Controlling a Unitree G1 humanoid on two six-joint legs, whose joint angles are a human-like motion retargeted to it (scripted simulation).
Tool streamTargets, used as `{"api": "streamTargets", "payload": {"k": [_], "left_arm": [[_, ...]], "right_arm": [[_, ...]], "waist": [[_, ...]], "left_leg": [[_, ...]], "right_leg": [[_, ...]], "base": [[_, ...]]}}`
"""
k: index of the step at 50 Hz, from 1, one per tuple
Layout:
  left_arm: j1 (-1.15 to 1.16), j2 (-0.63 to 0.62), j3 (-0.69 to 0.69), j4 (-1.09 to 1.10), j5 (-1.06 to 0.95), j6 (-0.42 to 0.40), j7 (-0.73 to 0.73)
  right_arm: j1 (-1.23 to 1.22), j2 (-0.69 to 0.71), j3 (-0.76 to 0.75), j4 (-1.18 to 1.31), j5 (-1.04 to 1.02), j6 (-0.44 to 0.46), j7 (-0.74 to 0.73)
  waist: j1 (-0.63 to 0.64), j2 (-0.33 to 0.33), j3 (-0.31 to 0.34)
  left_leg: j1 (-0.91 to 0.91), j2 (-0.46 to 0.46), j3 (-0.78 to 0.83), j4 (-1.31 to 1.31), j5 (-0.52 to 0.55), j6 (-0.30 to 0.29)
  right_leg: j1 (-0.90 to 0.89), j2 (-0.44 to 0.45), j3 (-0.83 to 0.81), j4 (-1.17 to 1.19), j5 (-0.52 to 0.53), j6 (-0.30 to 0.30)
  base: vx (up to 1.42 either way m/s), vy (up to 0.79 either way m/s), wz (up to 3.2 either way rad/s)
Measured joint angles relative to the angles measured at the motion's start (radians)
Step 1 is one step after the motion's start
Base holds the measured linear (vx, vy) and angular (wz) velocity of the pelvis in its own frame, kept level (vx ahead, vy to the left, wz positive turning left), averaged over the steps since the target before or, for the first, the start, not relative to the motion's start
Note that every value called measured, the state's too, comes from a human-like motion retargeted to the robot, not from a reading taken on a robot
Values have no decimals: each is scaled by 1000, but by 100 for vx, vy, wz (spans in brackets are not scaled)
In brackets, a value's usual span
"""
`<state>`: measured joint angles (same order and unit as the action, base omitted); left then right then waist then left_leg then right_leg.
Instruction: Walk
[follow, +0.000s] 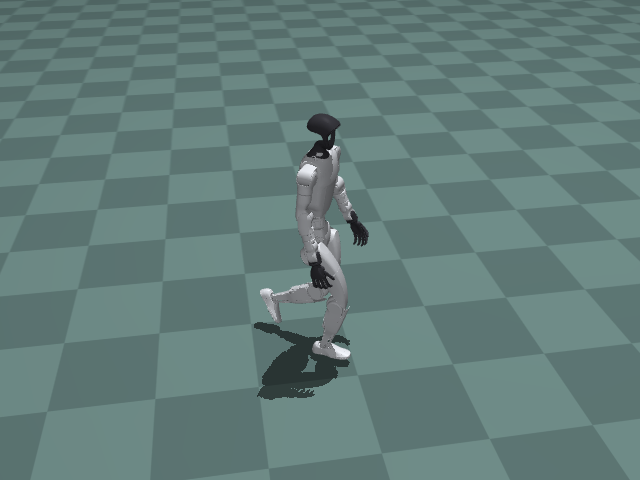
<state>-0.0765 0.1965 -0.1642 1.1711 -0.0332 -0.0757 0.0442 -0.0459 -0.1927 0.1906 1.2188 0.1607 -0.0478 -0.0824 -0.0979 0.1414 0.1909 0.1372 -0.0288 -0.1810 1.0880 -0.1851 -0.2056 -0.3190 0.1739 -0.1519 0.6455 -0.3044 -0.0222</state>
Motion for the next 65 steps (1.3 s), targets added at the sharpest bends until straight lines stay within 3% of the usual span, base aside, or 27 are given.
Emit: {"api": "streamTargets", "payload": {"k": [3,7,10,13,23,30,33,39,42,47,50,53,61,65], "left_arm": [[35,-12,-7,28,14,13,-26],[58,-9,-1,54,23,24,-51],[75,2,12,60,16,24,-61],[96,11,18,58,7,18,-62],[124,19,26,42,10,9,-60],[130,3,30,43,-12,15,-41],[108,2,23,54,-58,15,-44],[72,-3,12,26,-110,9,-52],[47,9,6,-13,-109,9,-42],[-2,32,-6,-61,-97,11,-21],[-26,42,-15,-78,-88,8,-11],[-51,46,-25,-82,-81,1,-4],[-84,49,-32,-36,-45,-7,-4],[-45,34,-22,-5,-36,1,-2]], "right_arm": [[-4,-15,1,-17,-12,-4,3],[-33,-30,2,-38,-31,-10,10],[-59,-37,7,-59,-40,-15,25],[-76,-40,15,-89,-45,-20,37],[-117,-27,44,-146,-53,-29,71],[-69,4,56,-118,-56,-22,68],[-45,16,43,-77,-46,-13,76],[-6,19,20,-20,-19,1,110],[-12,11,7,-19,-2,2,108],[-24,-8,-9,-56,38,-13,70],[-24,-11,-14,-89,50,-20,49],[-26,-5,-16,-107,53,-21,36],[-25,25,-19,-87,45,-8,43],[5,37,-23,-69,40,-1,42]], "waist": [[22,17,4],[67,13,9],[104,-4,18],[135,-25,25],[164,-105,6],[180,-145,-36],[202,-179,-54],[184,-266,-75],[162,-275,-67],[115,-251,-39],[84,-232,-19],[61,-208,3],[42,-151,8],[48,-131,-11]], "left_leg": [[-110,61,51,185,20,23],[-285,158,133,307,-151,146],[-396,187,183,258,-263,209],[-476,184,228,107,-319,229],[-549,41,279,-663,-221,196],[-609,0,287,-490,-202,243],[-595,-43,292,-411,-197,280],[-490,-200,275,-422,-238,378],[-406,-245,243,-462,-260,398],[-237,-265,165,-556,-291,391],[-144,-255,113,-595,-327,383],[-56,-225,69,-613,-372,377],[81,-134,5,-608,-472,336],[112,-100,-1,-498,-485,301]], "right_leg": [[70,25,8,-6,-53,-22],[182,38,32,-74,-90,-17],[271,31,60,-130,-112,-5],[347,11,86,-163,-143,4],[524,-83,110,-248,-233,28],[572,-136,113,-97,-279,49],[571,-179,138,16,-198,94],[423,-295,184,431,145,208],[311,-358,166,606,144,165],[125,-427,107,671,-59,55],[32,-418,75,569,-129,37],[-33,-368,51,389,-135,59],[-81,-173,62,-214,7,171],[-97,-122,76,-154,69,162]], "base": [[57,-6,6],[54,-6,-3],[53,-4,-16],[52,-1,-21],[51,6,1],[60,10,-6],[65,11,-9],[61,9,29],[61,6,32],[63,2,35],[65,-1,47],[65,-4,45],[64,-7,26],[64,-9,26]]}}
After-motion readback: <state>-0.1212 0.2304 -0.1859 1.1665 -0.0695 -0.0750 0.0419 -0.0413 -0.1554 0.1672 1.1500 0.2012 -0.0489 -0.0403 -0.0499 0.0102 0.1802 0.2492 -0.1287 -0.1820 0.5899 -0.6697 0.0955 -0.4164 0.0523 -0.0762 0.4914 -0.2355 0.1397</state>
